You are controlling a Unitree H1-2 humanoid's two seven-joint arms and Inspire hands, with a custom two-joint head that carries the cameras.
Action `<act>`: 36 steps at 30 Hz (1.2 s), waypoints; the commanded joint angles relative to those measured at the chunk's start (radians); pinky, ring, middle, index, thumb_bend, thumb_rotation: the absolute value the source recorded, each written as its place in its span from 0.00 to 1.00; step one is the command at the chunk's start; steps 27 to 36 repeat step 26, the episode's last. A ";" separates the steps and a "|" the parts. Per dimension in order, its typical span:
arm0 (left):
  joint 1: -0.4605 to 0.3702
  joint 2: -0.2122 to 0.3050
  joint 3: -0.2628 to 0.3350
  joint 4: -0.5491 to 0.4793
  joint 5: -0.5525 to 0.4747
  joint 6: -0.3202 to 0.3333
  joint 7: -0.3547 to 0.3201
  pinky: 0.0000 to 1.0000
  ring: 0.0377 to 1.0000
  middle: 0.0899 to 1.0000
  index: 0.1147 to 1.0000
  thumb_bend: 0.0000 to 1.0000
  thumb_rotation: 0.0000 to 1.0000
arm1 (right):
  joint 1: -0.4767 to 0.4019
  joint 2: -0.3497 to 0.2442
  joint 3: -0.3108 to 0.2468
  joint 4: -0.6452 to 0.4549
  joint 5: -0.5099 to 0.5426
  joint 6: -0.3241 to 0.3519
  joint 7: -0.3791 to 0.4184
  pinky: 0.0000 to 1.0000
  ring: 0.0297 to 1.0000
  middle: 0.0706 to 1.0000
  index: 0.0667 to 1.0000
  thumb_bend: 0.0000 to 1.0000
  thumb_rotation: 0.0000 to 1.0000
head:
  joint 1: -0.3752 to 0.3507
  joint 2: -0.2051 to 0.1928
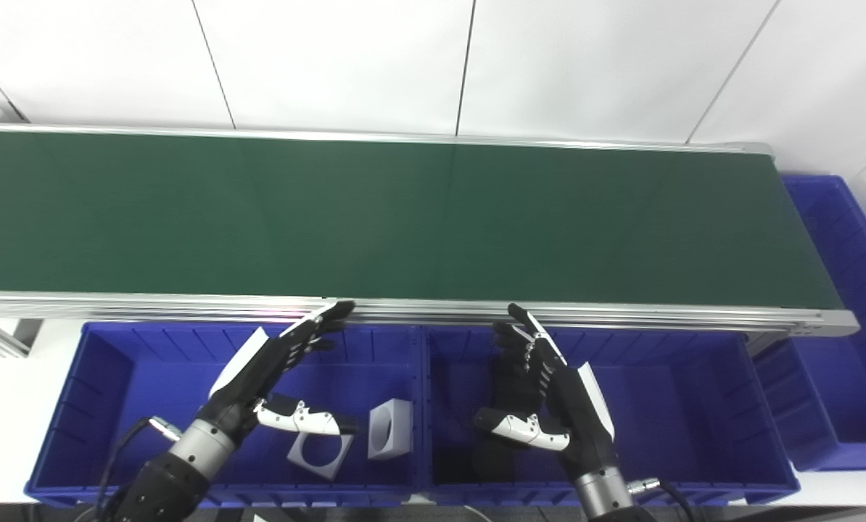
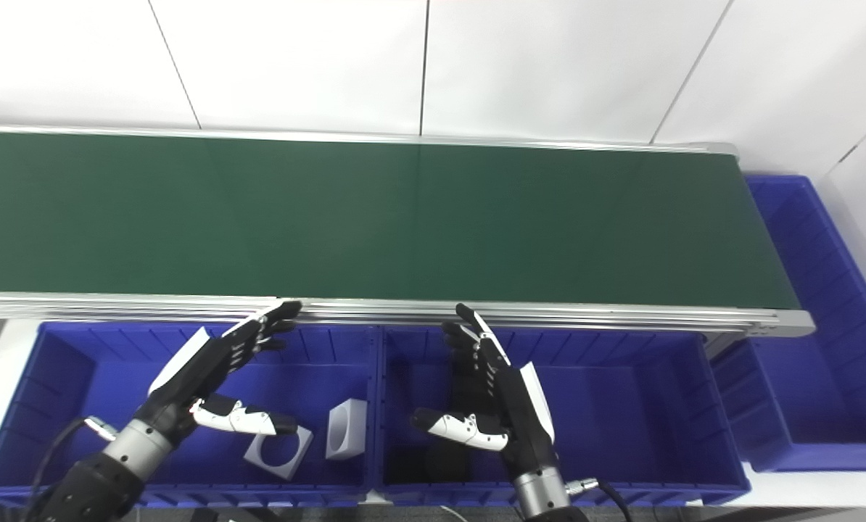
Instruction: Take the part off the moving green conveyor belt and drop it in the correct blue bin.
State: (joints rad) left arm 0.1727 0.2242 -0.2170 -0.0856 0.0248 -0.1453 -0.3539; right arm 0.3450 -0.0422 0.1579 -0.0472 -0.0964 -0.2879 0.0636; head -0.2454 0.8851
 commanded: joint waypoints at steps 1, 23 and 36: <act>0.003 -0.019 0.012 0.006 -0.074 -0.071 -0.004 0.83 0.88 0.89 0.86 0.96 0.22 | -0.002 0.003 0.002 -0.031 0.012 -0.016 0.006 0.84 0.85 0.85 0.94 0.95 0.39 | 0.000 -0.003; 0.005 -0.092 0.064 0.152 -0.246 -0.187 -0.042 0.87 0.87 0.86 0.84 0.91 0.11 | -0.010 0.000 0.000 -0.016 0.011 -0.007 0.010 0.83 0.84 0.85 0.94 0.94 0.39 | 0.045 -0.015; 0.005 -0.094 0.065 0.154 -0.248 -0.194 -0.042 0.86 0.87 0.86 0.85 0.91 0.11 | -0.011 0.000 0.001 -0.014 0.015 -0.008 0.013 0.84 0.85 0.86 0.94 0.94 0.39 | 0.044 -0.014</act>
